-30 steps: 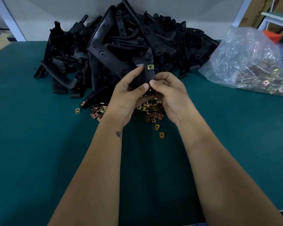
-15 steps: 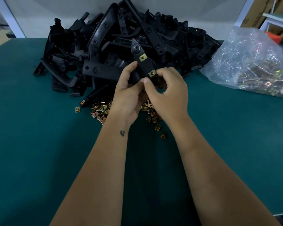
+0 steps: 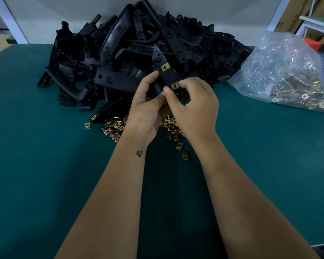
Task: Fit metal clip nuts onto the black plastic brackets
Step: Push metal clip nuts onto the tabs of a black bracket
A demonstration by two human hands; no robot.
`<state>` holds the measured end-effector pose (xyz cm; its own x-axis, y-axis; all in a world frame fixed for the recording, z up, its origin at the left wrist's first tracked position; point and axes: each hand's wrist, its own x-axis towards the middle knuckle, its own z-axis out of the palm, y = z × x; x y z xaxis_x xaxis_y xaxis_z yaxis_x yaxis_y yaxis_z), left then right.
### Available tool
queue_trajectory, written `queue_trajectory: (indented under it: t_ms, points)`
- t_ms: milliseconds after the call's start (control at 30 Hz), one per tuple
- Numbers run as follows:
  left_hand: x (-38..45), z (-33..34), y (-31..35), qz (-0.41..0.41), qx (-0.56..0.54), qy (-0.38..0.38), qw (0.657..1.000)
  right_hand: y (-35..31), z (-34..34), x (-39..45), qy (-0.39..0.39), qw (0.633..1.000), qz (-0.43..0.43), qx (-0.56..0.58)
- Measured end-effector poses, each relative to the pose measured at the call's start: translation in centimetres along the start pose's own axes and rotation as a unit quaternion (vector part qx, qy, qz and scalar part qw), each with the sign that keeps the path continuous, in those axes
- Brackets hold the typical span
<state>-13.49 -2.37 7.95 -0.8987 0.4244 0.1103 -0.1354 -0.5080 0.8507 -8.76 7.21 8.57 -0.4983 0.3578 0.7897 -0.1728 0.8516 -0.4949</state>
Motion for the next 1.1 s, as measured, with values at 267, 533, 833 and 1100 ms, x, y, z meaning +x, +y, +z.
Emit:
queue_trajectory:
  t_ms: [267, 533, 833, 1100]
  points:
    - [-0.05, -0.03, 0.01, -0.001, 0.028, -0.023, 0.999, -0.28, -0.22, 0.21, -0.022, 0.999, 0.034, -0.004]
    - [-0.56, 0.36, -0.11, 0.001, 0.099, -0.061, 0.993, -0.17, -0.30, 0.32, 0.010, 0.999, 0.046, 0.013]
    - [-0.50, 0.62, -0.16, -0.006, 0.077, -0.045, 0.996, -0.16, -0.16, 0.43, -0.026, 0.996, 0.064, 0.050]
    - [0.08, 0.16, -0.02, -0.007, 0.020, 0.012, 1.000, -0.13, 0.13, -0.03, -0.017, 0.997, 0.066, 0.034]
